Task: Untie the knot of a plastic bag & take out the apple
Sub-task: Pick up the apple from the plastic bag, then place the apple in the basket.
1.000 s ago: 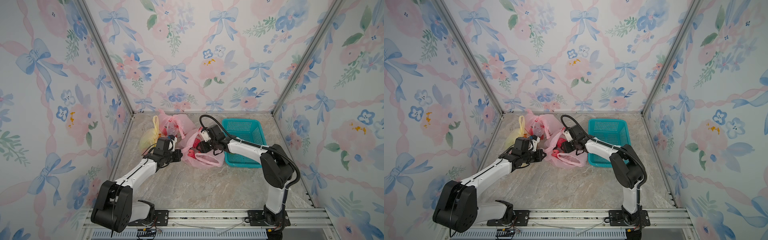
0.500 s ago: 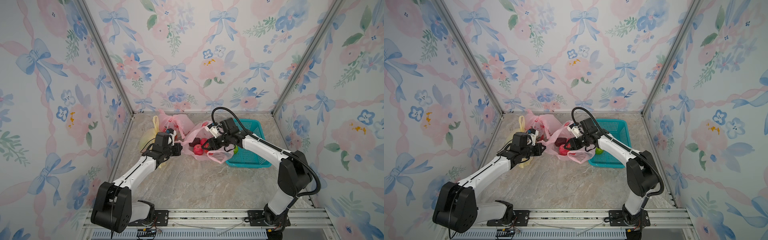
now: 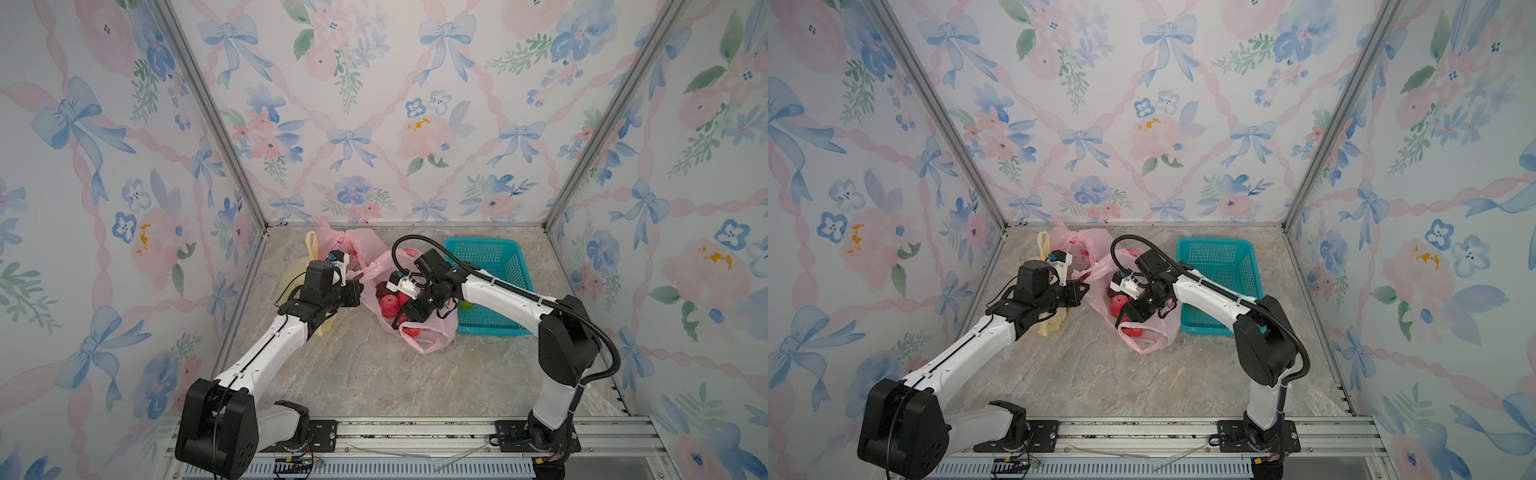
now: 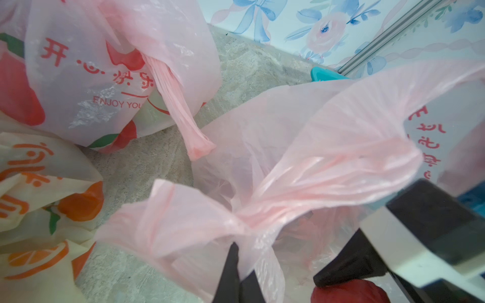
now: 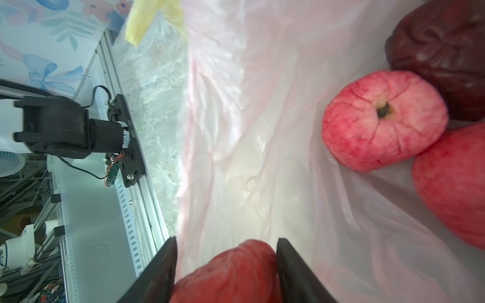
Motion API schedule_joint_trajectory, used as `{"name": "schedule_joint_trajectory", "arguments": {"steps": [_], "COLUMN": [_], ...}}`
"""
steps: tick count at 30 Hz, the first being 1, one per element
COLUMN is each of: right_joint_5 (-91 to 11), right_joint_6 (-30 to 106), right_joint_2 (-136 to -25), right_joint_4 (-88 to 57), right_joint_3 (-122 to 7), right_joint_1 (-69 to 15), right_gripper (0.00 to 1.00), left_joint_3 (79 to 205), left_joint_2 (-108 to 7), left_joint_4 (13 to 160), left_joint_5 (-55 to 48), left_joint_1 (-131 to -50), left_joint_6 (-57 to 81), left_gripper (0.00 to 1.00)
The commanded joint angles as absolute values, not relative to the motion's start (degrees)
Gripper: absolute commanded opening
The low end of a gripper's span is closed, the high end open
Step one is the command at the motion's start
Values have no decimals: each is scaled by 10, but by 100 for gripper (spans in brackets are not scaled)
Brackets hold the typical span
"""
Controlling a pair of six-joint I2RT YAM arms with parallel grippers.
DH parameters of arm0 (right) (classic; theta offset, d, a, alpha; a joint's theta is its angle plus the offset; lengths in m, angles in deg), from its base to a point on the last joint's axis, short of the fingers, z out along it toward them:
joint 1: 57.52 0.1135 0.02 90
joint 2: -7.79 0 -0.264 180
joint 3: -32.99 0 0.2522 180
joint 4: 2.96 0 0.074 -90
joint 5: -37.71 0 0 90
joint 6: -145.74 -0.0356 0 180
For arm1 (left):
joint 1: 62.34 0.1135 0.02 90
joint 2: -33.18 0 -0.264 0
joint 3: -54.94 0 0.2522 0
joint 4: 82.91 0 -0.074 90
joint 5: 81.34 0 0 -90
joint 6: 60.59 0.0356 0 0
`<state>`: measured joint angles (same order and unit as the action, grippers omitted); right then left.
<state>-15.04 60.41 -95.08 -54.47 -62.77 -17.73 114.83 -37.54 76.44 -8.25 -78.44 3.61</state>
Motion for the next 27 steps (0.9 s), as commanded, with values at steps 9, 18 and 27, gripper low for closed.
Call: {"name": "schedule_joint_trajectory", "arguments": {"steps": [9, 18, 27], "right_joint_5": [-96, -382, -504], "right_joint_6": [475, 427, 408], "right_joint_2": [-804, -679, -717], "right_joint_4": [-226, -205, -308], "right_joint_3": [-566, -466, -418], "right_joint_1": [-222, -317, -443], "right_gripper": [57, 58, 58], "left_joint_3": [1136, 1115, 1084], "left_joint_2": [-390, -364, -345], "left_joint_4": [768, 740, 738], "left_joint_5": [-74, -53, -66], "left_joint_1": [-796, -794, -796], "left_joint_6": [30, 37, 28], "left_gripper": [0, 0, 0]}}
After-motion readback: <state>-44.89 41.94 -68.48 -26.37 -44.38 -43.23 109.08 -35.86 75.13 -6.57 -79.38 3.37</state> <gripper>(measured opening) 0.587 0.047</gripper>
